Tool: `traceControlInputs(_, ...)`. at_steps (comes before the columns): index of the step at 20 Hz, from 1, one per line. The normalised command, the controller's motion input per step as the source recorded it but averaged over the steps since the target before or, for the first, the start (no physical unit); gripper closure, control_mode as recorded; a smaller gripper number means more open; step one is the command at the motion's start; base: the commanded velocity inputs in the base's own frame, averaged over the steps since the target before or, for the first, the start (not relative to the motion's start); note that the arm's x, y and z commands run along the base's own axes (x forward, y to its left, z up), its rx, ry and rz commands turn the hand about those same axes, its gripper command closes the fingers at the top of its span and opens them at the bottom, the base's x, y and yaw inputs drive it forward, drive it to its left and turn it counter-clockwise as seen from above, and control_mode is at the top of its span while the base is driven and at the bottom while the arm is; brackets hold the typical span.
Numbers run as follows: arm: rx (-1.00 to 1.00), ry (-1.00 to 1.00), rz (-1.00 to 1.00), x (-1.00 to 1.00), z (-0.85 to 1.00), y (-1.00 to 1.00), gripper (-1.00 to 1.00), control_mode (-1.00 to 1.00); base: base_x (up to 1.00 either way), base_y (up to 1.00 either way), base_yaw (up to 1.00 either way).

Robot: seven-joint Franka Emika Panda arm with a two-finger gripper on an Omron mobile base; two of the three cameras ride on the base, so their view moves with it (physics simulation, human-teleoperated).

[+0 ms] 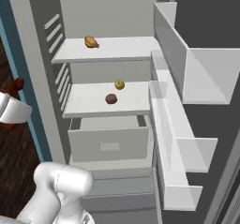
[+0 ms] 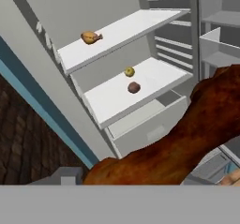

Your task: Transport the chicken drumstick and potato to the fridge. Place the chicken drumstick on the rack containing meat and place the potato on the rack containing the vegetable, ensuring meats and vegetables are on different racks.

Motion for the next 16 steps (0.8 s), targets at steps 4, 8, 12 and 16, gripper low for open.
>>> traceControlInputs(4, 0.0, 0.0, 0.0, 0.0, 0.0, 0.0, 1.0, 1.0, 0.63, 0.0, 0.23)
traceControlInputs(8, 0.0, -0.07, 0.0, 0.0, 0.27, -0.01, 1.0, -1.0, 0.28, -0.02, 0.01)
traceControlInputs(12, 0.0, -0.08, -0.01, 0.4, 0.35, -0.07, 1.0, -1.0, 0.0, 0.0, 0.0)
traceControlInputs(16, 0.03, 0.0, 0.0, 0.83, 0.11, -0.4, 1.0, -1.0, 0.0, 0.0, 0.0)
